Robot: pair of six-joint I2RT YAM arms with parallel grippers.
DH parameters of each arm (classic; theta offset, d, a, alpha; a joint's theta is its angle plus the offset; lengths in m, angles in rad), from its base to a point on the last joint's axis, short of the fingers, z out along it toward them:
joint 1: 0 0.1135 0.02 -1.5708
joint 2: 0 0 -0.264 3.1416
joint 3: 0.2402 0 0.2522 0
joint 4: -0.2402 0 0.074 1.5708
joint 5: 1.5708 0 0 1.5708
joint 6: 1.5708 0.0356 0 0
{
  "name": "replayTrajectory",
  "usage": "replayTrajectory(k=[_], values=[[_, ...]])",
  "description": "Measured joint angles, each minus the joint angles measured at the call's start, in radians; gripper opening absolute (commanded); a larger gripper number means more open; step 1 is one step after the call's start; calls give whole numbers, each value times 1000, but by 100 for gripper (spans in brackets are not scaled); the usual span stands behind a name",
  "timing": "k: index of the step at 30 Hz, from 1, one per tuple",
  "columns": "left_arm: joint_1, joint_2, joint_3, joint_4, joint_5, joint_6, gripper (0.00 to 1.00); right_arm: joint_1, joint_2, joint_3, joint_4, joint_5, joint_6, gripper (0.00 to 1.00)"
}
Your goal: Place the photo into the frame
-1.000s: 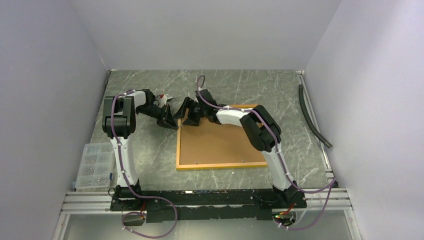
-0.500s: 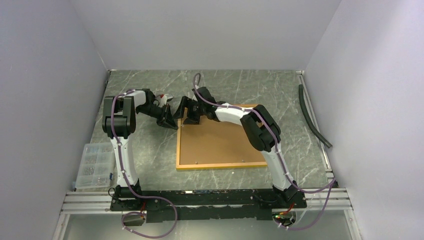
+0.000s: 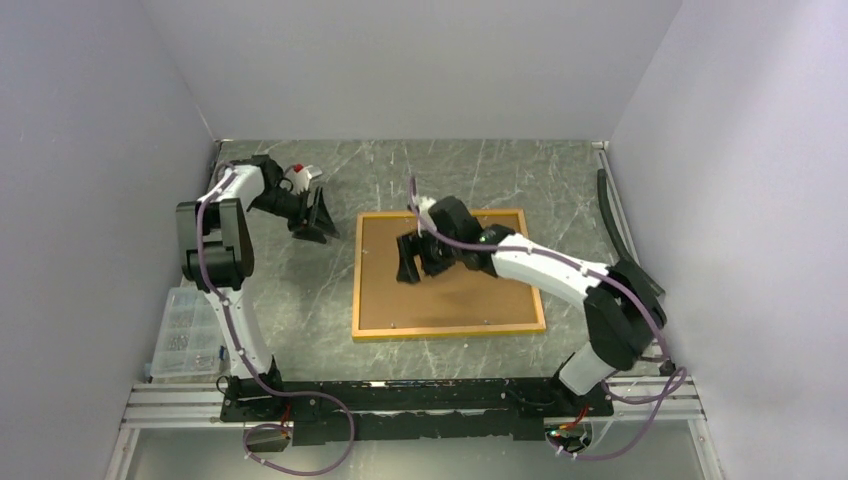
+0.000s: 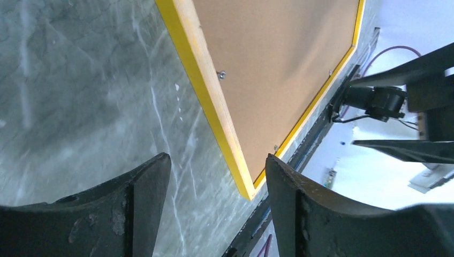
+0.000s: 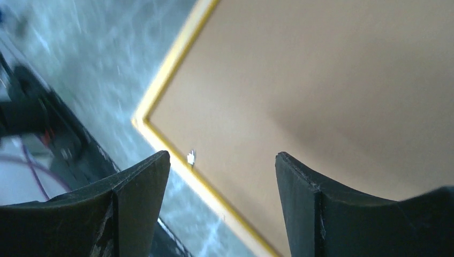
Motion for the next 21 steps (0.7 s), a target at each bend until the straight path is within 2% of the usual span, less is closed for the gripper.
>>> replayTrajectory(k=[3, 5, 6, 13, 18, 21], values=[[11, -86, 0, -24, -28, 11, 78, 72, -88, -124, -43, 23, -53, 75], [13, -151, -2, -38, -51, 15, 94, 117, -104, -172, -68, 33, -75, 75], [18, -189, -8, -39, -64, 16, 95, 139, -107, -192, -79, 43, -84, 75], [56, -417, -50, -76, -183, 5, 95, 228, -110, -225, -117, 111, -122, 69], [95, -495, -66, -119, -264, 6, 95, 302, -83, -225, -111, 165, -137, 59], [121, -524, -70, -138, -291, 6, 95, 335, -44, -225, -108, 193, -153, 56]])
